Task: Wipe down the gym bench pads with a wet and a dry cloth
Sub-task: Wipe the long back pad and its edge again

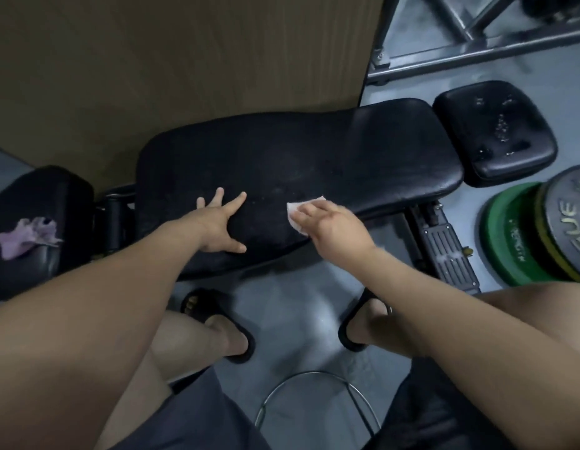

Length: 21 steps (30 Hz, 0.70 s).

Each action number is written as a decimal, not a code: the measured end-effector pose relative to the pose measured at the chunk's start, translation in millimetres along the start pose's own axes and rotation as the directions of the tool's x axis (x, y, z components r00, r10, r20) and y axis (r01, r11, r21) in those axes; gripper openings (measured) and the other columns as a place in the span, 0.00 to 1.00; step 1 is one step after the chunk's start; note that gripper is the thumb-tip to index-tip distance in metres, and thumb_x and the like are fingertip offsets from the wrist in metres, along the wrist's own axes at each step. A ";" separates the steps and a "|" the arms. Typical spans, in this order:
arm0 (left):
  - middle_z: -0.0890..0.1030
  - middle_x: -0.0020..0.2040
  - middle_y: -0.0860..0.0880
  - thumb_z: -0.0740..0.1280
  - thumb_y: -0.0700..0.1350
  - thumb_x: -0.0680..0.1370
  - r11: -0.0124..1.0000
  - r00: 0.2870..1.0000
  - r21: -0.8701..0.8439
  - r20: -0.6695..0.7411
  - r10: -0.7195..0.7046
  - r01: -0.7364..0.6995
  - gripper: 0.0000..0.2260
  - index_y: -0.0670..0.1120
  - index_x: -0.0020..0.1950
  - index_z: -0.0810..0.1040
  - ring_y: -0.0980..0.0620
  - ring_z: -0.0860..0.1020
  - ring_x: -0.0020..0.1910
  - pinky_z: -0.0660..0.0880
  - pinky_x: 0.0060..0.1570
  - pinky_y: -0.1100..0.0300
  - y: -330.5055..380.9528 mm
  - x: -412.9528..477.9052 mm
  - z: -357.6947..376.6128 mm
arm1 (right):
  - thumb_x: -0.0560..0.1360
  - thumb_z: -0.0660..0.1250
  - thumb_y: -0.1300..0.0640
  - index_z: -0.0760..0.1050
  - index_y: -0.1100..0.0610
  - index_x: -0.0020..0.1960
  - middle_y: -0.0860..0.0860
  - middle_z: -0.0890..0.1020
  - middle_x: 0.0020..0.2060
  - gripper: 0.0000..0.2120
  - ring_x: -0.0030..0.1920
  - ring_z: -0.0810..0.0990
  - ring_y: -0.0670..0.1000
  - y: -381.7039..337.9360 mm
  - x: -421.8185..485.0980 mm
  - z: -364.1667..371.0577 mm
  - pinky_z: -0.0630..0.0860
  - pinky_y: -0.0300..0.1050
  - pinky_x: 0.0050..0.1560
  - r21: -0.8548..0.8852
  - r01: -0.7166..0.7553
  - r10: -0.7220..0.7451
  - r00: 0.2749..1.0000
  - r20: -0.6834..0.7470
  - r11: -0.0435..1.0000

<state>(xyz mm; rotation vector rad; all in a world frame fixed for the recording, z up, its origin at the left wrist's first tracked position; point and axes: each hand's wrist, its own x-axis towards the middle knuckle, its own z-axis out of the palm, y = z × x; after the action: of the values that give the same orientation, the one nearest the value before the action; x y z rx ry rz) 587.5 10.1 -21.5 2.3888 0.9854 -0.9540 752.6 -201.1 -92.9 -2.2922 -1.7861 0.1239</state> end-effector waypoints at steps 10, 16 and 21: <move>0.31 0.80 0.60 0.75 0.57 0.75 0.999 0.994 0.032 -0.113 0.004 0.000 0.52 0.64 0.80 0.34 0.50 0.37 0.81 0.71 0.66 0.44 -14.3 -9.0 15.7 | 0.74 0.51 0.59 0.76 0.52 0.65 0.49 0.80 0.54 0.24 0.61 0.77 0.56 -26.2 24.8 3.1 0.68 0.45 0.70 -0.080 0.117 -0.106 0.986 0.132 0.990; 0.32 0.80 0.60 0.75 0.59 0.74 1.000 0.989 0.001 -0.150 0.007 -0.007 0.52 0.63 0.80 0.36 0.53 0.37 0.81 0.70 0.69 0.42 -20.9 -14.8 19.4 | 0.76 0.52 0.57 0.79 0.53 0.61 0.48 0.83 0.56 0.21 0.55 0.78 0.61 10.8 80.7 -5.0 0.77 0.52 0.57 -0.136 -0.141 0.144 0.990 0.010 0.981; 0.37 0.83 0.53 0.75 0.68 0.68 0.998 0.983 -0.047 -0.176 -0.050 0.042 0.58 0.58 0.81 0.35 0.46 0.39 0.82 0.56 0.78 0.39 -44.9 -17.6 16.2 | 0.73 0.59 0.62 0.78 0.53 0.56 0.50 0.81 0.51 0.15 0.53 0.79 0.58 -50.0 59.9 3.7 0.67 0.45 0.62 -0.097 0.084 -0.080 0.996 0.046 0.992</move>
<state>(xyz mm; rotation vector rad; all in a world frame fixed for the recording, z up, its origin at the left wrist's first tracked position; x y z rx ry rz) 538.4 23.2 -24.2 2.4578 1.1175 -0.7369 719.7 -131.5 -80.3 -2.2938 -1.9464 0.0722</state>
